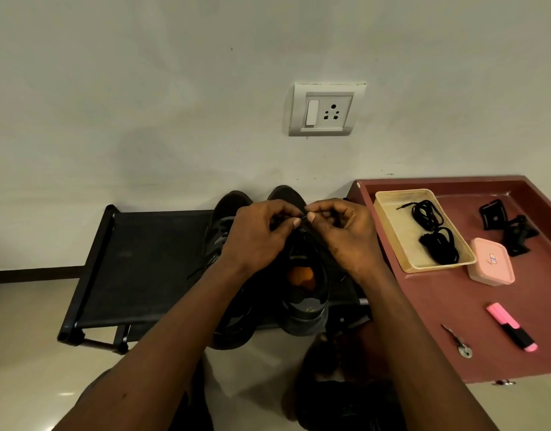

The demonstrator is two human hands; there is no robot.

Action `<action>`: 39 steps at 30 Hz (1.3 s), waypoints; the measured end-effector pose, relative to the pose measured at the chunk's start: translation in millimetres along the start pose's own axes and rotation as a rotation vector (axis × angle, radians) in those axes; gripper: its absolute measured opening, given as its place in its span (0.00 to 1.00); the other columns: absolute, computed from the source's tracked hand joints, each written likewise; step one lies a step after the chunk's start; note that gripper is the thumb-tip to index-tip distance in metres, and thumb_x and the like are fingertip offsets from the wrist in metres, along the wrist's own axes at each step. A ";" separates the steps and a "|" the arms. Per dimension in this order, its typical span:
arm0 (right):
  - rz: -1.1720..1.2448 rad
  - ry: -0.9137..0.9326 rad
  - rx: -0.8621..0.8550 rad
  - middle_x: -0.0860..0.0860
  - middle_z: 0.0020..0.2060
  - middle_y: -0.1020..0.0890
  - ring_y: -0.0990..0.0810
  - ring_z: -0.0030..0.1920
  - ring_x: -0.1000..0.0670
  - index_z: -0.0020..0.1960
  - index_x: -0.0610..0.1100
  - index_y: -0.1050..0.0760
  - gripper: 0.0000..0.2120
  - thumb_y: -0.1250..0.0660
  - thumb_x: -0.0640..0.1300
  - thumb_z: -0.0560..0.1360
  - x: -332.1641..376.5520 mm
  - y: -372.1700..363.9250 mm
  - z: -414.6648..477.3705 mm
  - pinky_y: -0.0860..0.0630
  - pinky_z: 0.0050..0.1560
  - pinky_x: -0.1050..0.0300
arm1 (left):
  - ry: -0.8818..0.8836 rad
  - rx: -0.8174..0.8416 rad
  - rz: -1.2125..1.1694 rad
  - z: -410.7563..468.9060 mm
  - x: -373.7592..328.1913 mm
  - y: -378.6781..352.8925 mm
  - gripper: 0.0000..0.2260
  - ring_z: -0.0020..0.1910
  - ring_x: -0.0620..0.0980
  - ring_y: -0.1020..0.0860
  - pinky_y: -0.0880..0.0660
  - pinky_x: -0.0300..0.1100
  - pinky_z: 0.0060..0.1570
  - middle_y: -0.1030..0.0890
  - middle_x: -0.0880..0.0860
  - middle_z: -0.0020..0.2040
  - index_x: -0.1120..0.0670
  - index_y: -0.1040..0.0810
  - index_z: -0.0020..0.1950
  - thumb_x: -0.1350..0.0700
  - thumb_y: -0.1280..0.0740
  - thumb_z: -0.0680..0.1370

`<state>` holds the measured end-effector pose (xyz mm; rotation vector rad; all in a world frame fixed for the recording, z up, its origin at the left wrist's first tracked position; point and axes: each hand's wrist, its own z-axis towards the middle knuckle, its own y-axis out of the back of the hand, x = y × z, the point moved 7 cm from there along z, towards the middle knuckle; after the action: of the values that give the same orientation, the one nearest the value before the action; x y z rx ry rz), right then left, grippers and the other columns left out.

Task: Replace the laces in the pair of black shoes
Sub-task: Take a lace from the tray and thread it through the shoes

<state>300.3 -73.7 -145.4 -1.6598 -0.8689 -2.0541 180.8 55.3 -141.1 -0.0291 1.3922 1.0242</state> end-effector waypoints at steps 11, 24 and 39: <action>-0.526 -0.226 0.168 0.57 0.44 0.16 0.18 0.46 0.58 0.52 0.54 0.18 0.06 0.24 0.49 0.76 -33.8 -7.3 -10.1 0.19 0.48 0.58 | 0.052 0.202 0.257 2.8 11.4 -20.6 0.09 0.50 0.44 0.20 0.24 0.42 0.56 0.16 0.48 0.53 0.50 0.15 0.59 0.52 0.29 0.81; 0.102 -0.591 0.073 0.41 0.44 0.12 0.12 0.51 0.41 0.47 0.40 0.14 0.09 0.33 0.35 0.81 -64.7 7.7 -11.3 0.16 0.56 0.44 | 0.158 0.171 0.265 -1.6 14.1 -50.6 0.06 0.48 0.48 0.20 0.21 0.50 0.52 0.18 0.49 0.48 0.50 0.19 0.50 0.50 0.33 0.82; 0.162 -0.581 0.106 0.42 0.47 0.12 0.13 0.48 0.48 0.47 0.40 0.13 0.08 0.28 0.43 0.80 -62.6 5.4 -12.1 0.17 0.52 0.53 | 0.108 0.002 0.387 -4.9 3.9 -46.8 0.06 0.48 0.48 0.20 0.22 0.52 0.54 0.17 0.47 0.48 0.48 0.16 0.51 0.48 0.31 0.81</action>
<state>310.1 -92.0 -205.9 -2.2223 -0.9528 -1.4043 204.5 26.9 -170.5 0.1956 1.5317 1.3571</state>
